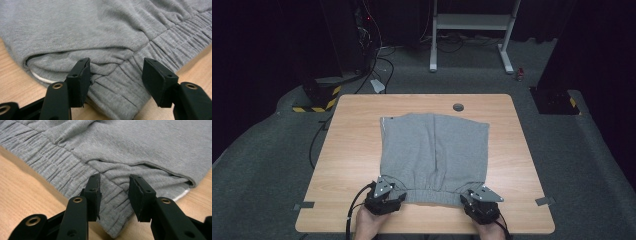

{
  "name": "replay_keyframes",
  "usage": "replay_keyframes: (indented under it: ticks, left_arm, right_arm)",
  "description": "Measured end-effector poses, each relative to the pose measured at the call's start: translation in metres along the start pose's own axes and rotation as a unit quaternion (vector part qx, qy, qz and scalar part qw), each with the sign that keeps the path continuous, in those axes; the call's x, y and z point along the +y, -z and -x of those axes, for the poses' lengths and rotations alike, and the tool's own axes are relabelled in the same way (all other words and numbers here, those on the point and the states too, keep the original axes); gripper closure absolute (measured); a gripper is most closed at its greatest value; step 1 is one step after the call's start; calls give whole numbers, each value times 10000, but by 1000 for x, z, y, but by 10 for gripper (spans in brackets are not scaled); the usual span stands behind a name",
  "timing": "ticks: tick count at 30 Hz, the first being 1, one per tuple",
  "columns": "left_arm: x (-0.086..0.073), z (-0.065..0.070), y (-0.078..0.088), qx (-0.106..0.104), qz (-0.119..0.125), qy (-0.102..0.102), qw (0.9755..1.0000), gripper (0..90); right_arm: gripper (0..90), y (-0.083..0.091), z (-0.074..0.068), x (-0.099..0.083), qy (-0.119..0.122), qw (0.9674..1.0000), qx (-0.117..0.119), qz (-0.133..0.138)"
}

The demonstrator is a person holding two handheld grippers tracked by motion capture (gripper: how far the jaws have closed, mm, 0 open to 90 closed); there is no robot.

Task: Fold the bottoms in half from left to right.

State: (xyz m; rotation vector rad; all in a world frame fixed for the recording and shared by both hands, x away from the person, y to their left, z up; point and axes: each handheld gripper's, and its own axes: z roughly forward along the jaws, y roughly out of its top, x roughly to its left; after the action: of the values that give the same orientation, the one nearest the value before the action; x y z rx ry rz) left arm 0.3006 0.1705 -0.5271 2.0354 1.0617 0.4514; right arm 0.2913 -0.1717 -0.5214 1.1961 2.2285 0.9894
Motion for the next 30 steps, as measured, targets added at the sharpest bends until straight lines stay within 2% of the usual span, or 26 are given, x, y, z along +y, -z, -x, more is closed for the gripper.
replay_keyframes:
  ticks: [6,22,25,26,28,30]
  left_arm:
    - [-5,8,5,-29,-8,15,10000,399]
    - [-13,15,13,-74,50,11,10000,399]
    - [-12,14,13,-130,39,72,9999,396]
    - [-11,12,14,-272,25,231,9994,384]
    - [-9,10,17,-354,50,276,9990,370]
    - [-7,9,20,-385,78,297,9988,367]
  right_arm:
    - [616,7,-3,-5,26,10000,22,-47]
    - [607,15,-6,-11,-6,10000,76,-49]
    - [575,16,-6,-11,-65,9999,126,-12]
    - [548,16,-5,-10,-119,9998,185,-2]
    - [524,18,-5,-7,-236,9995,229,25]
    - [525,21,-8,-4,-222,9994,121,241]
